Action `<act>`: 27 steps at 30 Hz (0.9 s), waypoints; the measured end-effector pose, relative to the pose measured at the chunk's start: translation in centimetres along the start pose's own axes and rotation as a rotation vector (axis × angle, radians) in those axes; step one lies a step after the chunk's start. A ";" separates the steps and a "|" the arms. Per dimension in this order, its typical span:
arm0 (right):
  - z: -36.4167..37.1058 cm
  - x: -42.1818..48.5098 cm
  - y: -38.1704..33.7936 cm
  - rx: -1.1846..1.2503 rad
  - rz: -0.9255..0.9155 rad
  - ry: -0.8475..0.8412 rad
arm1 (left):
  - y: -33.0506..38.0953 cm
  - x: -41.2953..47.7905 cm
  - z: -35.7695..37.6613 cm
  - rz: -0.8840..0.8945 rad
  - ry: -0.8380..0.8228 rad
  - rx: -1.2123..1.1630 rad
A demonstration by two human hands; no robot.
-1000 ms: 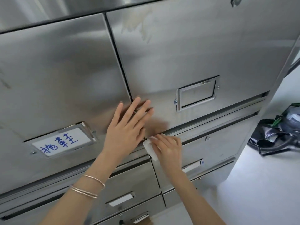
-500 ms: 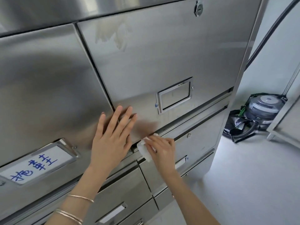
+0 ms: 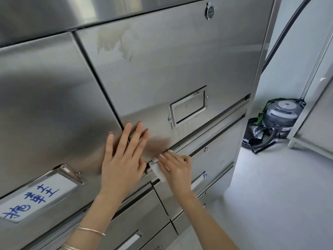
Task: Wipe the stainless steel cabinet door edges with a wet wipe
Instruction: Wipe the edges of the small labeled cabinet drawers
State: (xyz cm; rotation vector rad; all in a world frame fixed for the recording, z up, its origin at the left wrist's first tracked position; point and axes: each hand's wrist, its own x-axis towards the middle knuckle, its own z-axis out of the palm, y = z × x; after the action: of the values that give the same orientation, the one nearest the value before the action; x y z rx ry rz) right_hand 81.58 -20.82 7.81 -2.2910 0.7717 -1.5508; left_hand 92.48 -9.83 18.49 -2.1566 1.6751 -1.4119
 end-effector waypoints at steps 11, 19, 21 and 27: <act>-1.3 3.3 5.0 0.000 0.232 0.085 | 4.4 6.7 0.3 0.312 0.065 0.017; -6.8 10.9 16.2 -0.041 0.416 0.052 | 8.6 10.2 3.5 0.209 0.065 0.043; -6.3 10.5 16.3 -0.038 0.415 0.086 | 9.6 10.0 4.3 0.141 0.085 -0.005; -6.9 10.4 19.0 0.105 0.171 -0.011 | 11.5 10.0 5.8 0.000 0.179 -0.051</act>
State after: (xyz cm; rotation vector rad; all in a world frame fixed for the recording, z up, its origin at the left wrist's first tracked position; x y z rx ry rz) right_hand 72.96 -41.85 9.11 -2.0988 0.8389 -1.4658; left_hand 87.82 -25.02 14.93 -2.1116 1.7874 -1.6233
